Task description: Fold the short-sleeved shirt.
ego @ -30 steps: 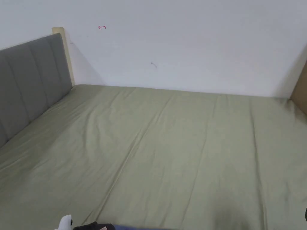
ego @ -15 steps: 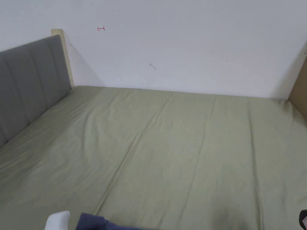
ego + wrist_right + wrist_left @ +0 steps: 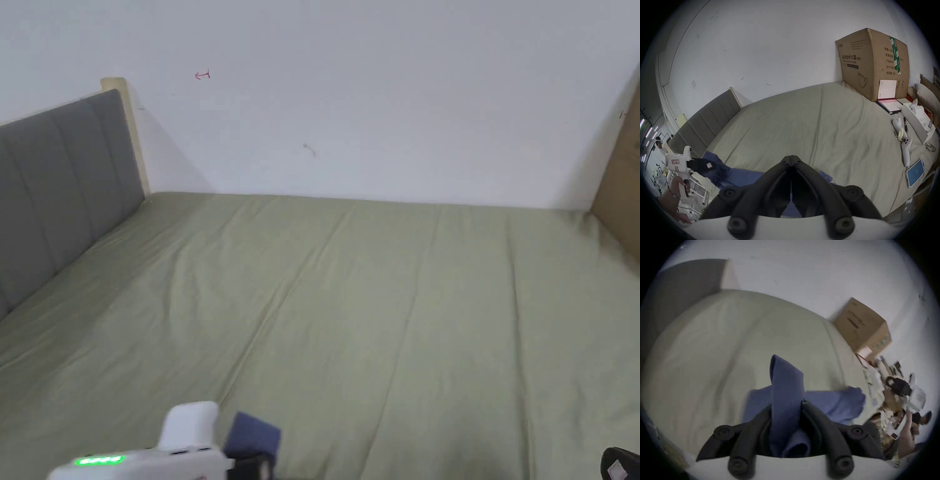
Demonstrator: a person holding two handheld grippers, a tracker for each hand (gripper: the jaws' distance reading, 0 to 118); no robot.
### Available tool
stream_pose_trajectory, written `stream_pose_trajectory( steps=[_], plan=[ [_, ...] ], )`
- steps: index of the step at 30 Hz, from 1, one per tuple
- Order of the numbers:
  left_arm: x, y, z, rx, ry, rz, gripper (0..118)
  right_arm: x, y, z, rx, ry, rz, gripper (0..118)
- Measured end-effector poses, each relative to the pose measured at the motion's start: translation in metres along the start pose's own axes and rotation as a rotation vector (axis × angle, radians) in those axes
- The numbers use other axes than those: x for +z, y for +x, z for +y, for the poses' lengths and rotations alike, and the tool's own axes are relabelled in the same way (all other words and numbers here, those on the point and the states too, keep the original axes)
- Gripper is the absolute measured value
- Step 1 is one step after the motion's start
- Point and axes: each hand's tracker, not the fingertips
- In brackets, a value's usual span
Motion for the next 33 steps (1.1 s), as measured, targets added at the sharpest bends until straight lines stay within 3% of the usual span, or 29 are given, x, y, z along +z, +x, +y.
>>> stream_pose_trajectory(
  steps=[4,5,7,8,9,10,14,17,18,19,22,31,33],
  plan=[
    [-0.06,0.05,-0.001,-0.102,-0.116,-0.06,14,0.005,0.005,-0.002,-0.001,-0.001,-0.005,0],
    [-0.076,0.06,-0.003,-0.119,-0.146,-0.076,21,0.006,0.007,-0.002,0.004,-0.003,-0.009,0],
    [-0.098,0.066,-0.007,-0.099,-0.197,-0.139,53,0.008,0.01,-0.002,0.008,-0.009,-0.014,0],
    [-0.107,0.067,-0.008,-0.074,-0.231,-0.168,83,0.009,0.011,-0.002,0.008,-0.012,-0.014,0],
    [-0.113,0.067,-0.01,-0.045,-0.261,-0.195,104,0.01,0.013,-0.002,0.006,-0.013,-0.014,0],
    [-0.115,0.063,-0.011,-0.003,-0.274,-0.215,116,0.01,0.016,-0.002,0.004,-0.013,-0.015,0],
    [-0.091,0.042,-0.008,0.123,-0.184,-0.257,118,0.01,0.02,-0.002,-0.005,-0.013,-0.012,0],
    [-0.056,0.029,-0.003,0.087,-0.051,-0.157,118,0.007,0.023,-0.002,-0.008,-0.014,-0.011,0],
    [-0.046,0.027,-0.004,0.068,-0.007,-0.143,115,0.006,0.022,-0.002,-0.009,-0.015,-0.01,0],
    [-0.037,0.025,-0.004,0.038,0.031,-0.125,105,0.006,0.022,-0.002,-0.009,-0.014,-0.01,0],
    [-0.034,0.031,-0.005,-0.039,0.018,0.001,4,0.004,0.02,-0.001,-0.009,-0.014,-0.006,0],
    [-0.124,0.061,-0.032,-0.142,-0.243,-0.027,2,0.004,0.016,-0.001,0.012,-0.026,0.0,0],
    [-0.144,0.071,-0.04,-0.086,-0.329,-0.09,2,0.006,0.016,-0.001,0.011,-0.027,-0.009,0]
  ],
)
